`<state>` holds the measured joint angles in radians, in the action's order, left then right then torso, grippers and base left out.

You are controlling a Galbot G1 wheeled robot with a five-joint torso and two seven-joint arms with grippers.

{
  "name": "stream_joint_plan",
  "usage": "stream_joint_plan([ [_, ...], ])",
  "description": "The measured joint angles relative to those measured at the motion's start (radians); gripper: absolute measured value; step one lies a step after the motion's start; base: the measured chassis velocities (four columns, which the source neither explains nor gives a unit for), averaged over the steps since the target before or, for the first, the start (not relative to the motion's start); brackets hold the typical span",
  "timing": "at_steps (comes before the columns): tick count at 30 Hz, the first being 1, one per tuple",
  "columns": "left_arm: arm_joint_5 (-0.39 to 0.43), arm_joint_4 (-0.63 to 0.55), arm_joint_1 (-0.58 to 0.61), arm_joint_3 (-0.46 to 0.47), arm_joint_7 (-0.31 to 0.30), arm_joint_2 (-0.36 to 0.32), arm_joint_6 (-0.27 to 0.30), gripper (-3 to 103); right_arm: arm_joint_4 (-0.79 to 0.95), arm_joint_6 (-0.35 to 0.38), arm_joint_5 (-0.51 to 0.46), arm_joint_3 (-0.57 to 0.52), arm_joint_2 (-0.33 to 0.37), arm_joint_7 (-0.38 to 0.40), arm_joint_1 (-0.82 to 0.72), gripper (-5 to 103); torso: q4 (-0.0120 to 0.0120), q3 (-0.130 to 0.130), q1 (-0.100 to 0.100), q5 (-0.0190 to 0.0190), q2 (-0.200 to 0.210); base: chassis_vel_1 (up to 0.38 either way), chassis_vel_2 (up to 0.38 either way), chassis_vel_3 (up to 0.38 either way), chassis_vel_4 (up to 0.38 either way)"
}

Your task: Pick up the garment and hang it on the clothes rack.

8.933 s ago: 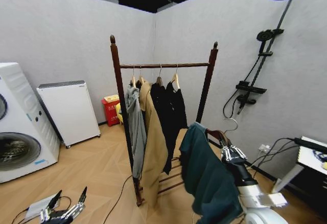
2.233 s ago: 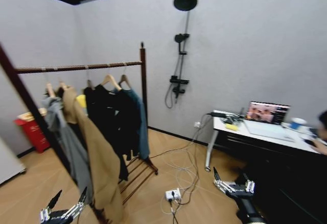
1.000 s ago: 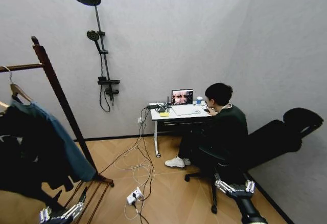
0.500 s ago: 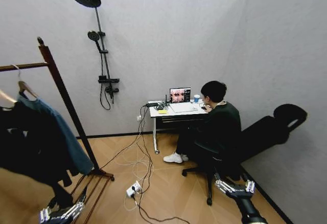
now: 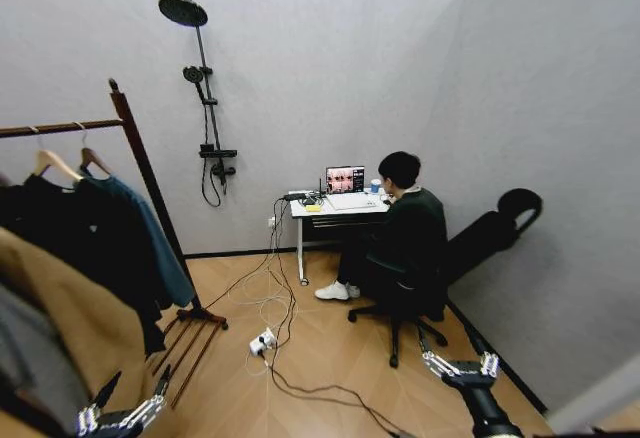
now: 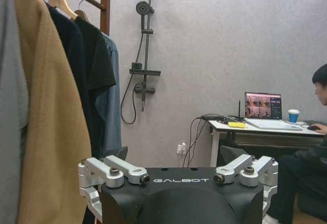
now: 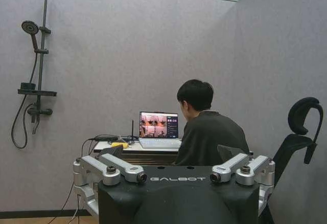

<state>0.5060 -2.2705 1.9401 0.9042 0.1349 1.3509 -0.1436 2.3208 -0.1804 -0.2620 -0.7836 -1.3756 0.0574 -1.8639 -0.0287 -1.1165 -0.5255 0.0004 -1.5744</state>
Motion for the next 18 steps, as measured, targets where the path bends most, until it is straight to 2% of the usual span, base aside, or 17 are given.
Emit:
stream_joint_plan([
  [7, 0.000, 0.000, 0.000, 0.000, 0.000, 0.000, 0.000, 100, 0.000, 0.000, 0.000, 0.000, 0.000, 0.000, 0.000, 100, 0.0003, 0.000, 0.000, -0.0001, 0.000, 0.328, -0.325, -0.339, 0.332],
  [8, 0.000, 0.000, 0.000, 0.000, 0.000, 0.000, 0.000, 100, 0.000, 0.000, 0.000, 0.000, 0.000, 0.000, 0.000, 100, 0.0003, 0.000, 0.000, -0.0011, 0.000, 0.347, -0.327, -0.340, 0.362],
  [9, 0.000, 0.000, 0.000, 0.000, 0.000, 0.000, 0.000, 100, 0.000, 0.000, 0.000, 0.000, 0.000, 0.000, 0.000, 100, 0.0001, 0.000, 0.000, 0.0001, 0.000, 0.343, -0.327, -0.393, 0.343],
  [18, 0.000, 0.000, 0.000, 0.000, 0.000, 0.000, 0.000, 100, 0.000, 0.000, 0.000, 0.000, 0.000, 0.000, 0.000, 100, 0.0004, 0.000, 0.000, -0.0005, 0.000, 0.336, -0.337, -0.349, 0.342],
])
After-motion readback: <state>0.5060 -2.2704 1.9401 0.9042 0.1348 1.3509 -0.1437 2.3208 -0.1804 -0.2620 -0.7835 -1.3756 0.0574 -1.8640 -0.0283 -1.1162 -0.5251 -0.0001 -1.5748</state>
